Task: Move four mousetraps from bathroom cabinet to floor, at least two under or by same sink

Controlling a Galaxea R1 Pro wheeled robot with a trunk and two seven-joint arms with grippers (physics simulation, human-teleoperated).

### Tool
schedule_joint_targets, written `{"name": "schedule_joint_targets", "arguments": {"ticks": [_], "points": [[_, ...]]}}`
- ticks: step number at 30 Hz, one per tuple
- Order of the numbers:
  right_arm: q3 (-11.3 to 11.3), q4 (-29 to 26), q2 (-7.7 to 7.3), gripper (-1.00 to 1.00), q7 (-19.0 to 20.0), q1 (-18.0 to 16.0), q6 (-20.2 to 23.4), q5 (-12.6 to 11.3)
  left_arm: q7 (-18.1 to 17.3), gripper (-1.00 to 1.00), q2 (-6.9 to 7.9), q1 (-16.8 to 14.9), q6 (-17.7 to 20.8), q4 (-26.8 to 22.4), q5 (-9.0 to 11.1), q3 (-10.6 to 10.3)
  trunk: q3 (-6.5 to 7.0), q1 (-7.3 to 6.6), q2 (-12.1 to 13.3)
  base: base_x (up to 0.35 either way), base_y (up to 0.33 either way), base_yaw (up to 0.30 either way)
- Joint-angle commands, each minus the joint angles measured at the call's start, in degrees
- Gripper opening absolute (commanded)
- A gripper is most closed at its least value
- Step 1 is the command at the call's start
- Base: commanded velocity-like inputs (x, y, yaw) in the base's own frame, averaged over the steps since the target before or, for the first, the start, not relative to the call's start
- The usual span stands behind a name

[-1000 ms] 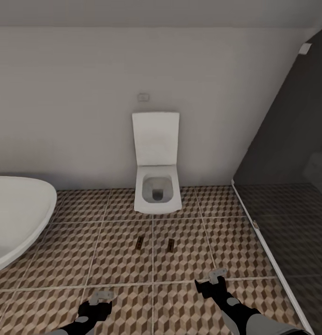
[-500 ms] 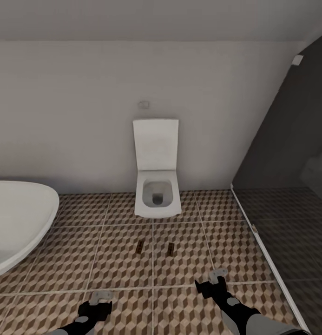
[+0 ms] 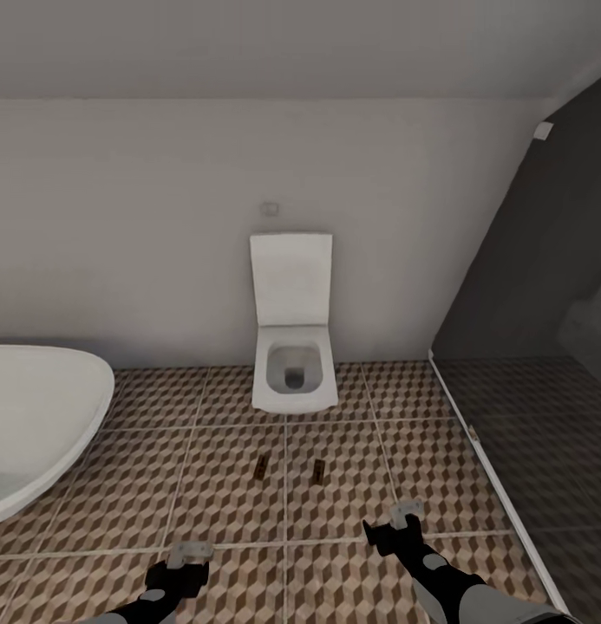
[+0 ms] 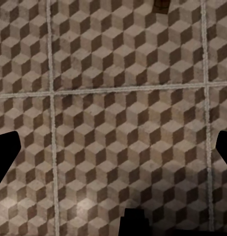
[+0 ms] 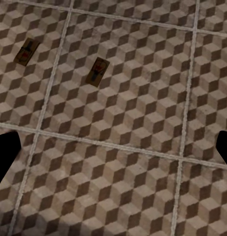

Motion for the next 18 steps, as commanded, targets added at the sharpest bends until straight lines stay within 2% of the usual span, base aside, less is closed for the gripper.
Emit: {"name": "schedule_joint_targets", "arguments": {"ticks": [1,18], "points": [[0.20,0.10,0.00,1.00,0.27,-0.05,-0.23,-0.48,0.04,1.00,-0.04,-0.08,-0.35,0.21,0.39,-0.49,0.24,-0.22,0.38,0.000,0.000,0.000],[0.20,0.10,0.01,1.00,0.26,-0.05,-0.22,-0.48,0.05,1.00,-0.04,-0.07,-0.35,0.21,0.39,-0.49,4.88,-3.96,7.20,0.000,0.000,0.000]]}}
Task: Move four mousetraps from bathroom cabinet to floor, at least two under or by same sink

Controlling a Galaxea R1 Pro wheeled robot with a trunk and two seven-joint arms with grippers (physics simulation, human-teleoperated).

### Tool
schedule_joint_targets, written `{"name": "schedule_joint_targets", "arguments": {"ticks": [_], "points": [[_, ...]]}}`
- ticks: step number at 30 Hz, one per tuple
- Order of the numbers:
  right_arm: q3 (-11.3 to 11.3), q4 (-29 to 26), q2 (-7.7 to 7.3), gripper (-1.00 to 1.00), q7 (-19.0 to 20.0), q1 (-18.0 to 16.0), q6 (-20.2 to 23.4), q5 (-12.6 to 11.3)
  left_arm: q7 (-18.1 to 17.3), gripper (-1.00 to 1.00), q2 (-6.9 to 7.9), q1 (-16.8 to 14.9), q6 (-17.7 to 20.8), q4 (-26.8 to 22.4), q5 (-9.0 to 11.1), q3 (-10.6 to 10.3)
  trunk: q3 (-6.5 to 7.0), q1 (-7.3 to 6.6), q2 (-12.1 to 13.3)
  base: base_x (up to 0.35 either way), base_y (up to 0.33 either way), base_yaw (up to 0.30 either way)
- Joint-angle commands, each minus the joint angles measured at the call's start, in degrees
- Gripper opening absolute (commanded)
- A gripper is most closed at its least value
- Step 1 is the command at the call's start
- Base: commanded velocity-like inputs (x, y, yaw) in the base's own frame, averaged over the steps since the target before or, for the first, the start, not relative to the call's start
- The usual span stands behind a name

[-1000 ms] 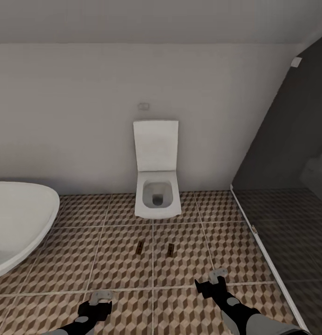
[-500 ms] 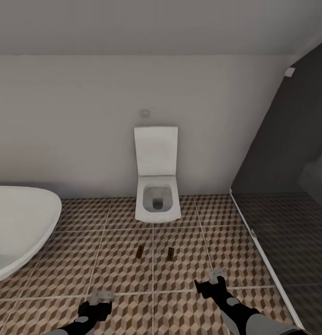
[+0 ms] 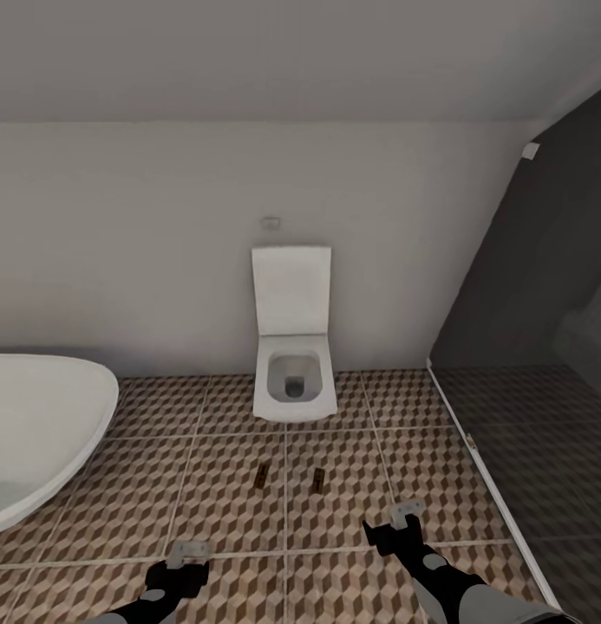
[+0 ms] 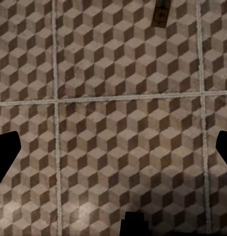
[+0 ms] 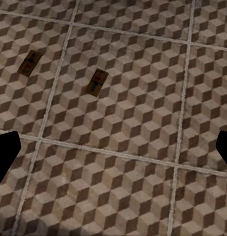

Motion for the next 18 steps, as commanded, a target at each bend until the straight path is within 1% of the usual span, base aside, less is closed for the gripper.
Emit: {"name": "schedule_joint_targets", "arguments": {"ticks": [1,18], "points": [[0.20,0.10,0.00,1.00,0.27,-0.05,-0.23,-0.48,0.04,1.00,-0.04,-0.08,-0.35,0.21,0.39,-0.49,0.23,-0.22,0.38,0.000,0.000,0.000],[0.20,0.10,0.00,1.00,0.20,-0.05,-0.15,-0.48,0.05,1.00,-0.04,-0.08,-0.35,0.21,0.39,-0.49,4.87,-3.95,7.19,0.000,0.000,0.000]]}}
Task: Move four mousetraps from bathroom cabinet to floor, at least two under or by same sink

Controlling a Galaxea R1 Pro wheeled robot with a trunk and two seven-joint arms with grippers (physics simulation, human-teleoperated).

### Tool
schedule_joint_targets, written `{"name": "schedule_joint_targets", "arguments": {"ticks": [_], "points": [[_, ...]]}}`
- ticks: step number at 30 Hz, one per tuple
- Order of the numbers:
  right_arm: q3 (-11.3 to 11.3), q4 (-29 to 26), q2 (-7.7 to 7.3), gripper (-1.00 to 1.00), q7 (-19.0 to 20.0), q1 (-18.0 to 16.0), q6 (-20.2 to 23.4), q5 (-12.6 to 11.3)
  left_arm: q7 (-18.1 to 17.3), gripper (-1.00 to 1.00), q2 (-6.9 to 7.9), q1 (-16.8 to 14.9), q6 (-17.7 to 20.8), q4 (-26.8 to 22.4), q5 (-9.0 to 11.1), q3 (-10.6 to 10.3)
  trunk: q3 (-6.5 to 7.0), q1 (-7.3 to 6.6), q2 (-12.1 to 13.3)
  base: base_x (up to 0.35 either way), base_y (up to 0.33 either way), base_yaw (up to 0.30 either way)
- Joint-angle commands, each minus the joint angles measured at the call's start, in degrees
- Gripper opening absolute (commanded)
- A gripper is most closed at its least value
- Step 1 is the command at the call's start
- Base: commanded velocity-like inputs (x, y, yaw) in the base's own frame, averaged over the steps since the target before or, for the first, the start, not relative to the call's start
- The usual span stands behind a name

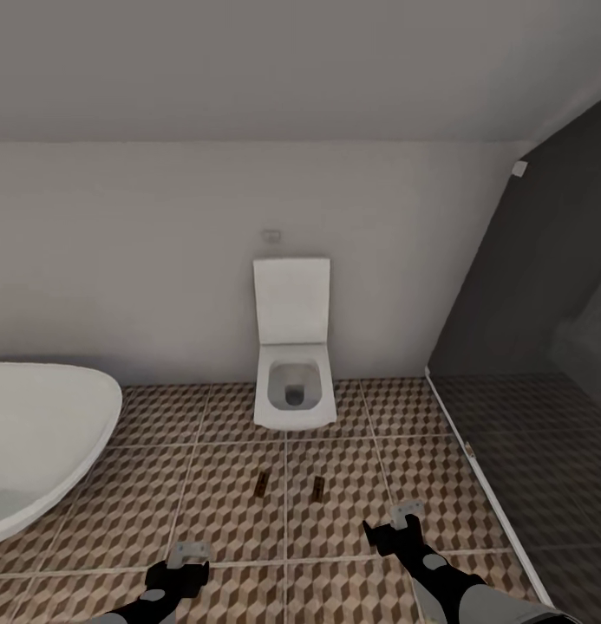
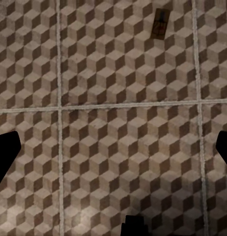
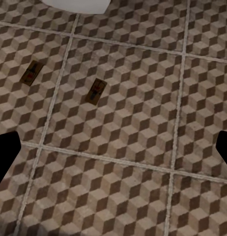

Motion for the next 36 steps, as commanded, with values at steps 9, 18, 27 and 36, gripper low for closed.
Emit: {"name": "schedule_joint_targets", "arguments": {"ticks": [9,18,27,36], "points": [[0.20,0.10,0.00,1.00,0.28,-0.05,-0.23,-0.48,0.10,1.00,-0.04,-0.08,-0.35,0.22,0.39,-0.49,2.41,-1.97,3.58,0.000,0.000,0.000],[0.20,0.10,0.00,1.00,0.27,-0.05,-0.23,-0.48,0.07,1.00,-0.04,-0.08,-0.35,0.22,0.39,-0.49,4.86,-3.95,7.19,0.000,0.000,0.000],[0.20,0.10,0.00,1.00,0.27,-0.05,-0.23,-0.48,0.10,1.00,-0.04,-0.07,-0.35,0.22,0.39,-0.49,7.32,-5.92,10.79,0.000,0.000,0.000],[0.20,0.10,0.00,1.00,0.27,-0.05,-0.23,-0.48,0.10,1.00,-0.04,-0.08,-0.35,0.22,0.39,-0.49,9.78,-7.90,14.40,0.000,0.000,0.000]]}}
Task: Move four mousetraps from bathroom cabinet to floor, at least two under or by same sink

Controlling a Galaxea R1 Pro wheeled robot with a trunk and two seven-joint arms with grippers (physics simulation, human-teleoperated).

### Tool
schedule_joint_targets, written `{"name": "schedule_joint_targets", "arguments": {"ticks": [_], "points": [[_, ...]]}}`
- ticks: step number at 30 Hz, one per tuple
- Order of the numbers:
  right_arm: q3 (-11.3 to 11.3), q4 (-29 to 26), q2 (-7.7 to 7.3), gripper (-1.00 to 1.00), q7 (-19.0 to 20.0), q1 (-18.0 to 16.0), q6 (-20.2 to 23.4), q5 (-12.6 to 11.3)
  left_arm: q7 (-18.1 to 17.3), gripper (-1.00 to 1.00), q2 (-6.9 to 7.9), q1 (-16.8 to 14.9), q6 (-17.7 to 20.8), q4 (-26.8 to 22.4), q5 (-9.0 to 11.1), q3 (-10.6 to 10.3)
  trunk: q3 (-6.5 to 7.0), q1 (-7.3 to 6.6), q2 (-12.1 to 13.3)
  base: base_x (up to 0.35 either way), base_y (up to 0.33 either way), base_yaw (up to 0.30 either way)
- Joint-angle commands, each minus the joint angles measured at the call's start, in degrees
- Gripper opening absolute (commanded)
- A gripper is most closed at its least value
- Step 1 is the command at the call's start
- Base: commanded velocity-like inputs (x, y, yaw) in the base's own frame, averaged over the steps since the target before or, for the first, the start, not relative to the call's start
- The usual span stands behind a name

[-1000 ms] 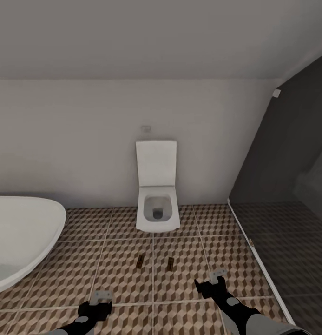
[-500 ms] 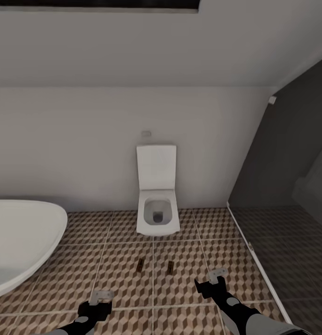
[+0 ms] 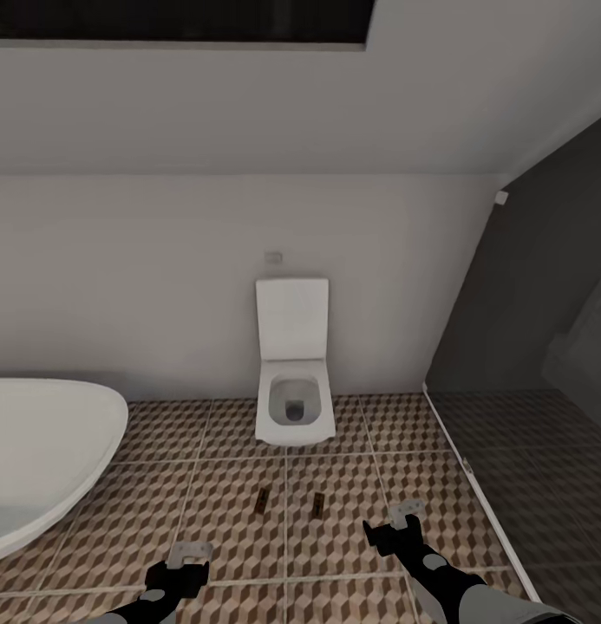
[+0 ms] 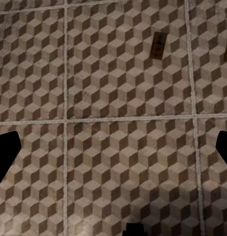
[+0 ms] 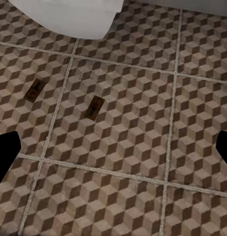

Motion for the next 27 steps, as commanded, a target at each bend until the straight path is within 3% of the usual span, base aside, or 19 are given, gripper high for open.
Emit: {"name": "schedule_joint_targets", "arguments": {"ticks": [1,17,27], "points": [[0.20,0.10,0.00,1.00,0.27,-0.06,-0.25,-0.48,0.04,1.00,-0.04,-0.09,-0.35,0.22,0.39,-0.49,0.19,-0.20,0.33,0.000,0.000,0.000],[0.20,0.10,0.00,1.00,0.27,-0.06,-0.28,-0.48,0.04,1.00,-0.04,-0.07,-0.35,0.22,0.39,-0.49,4.56,-3.71,6.75,0.000,0.000,0.000],[0.20,0.10,0.00,1.00,0.28,-0.06,-0.31,-0.48,0.04,1.00,-0.04,-0.02,-0.35,0.22,0.39,-0.49,5.50,-3.71,6.75,0.000,0.000,0.000]]}}
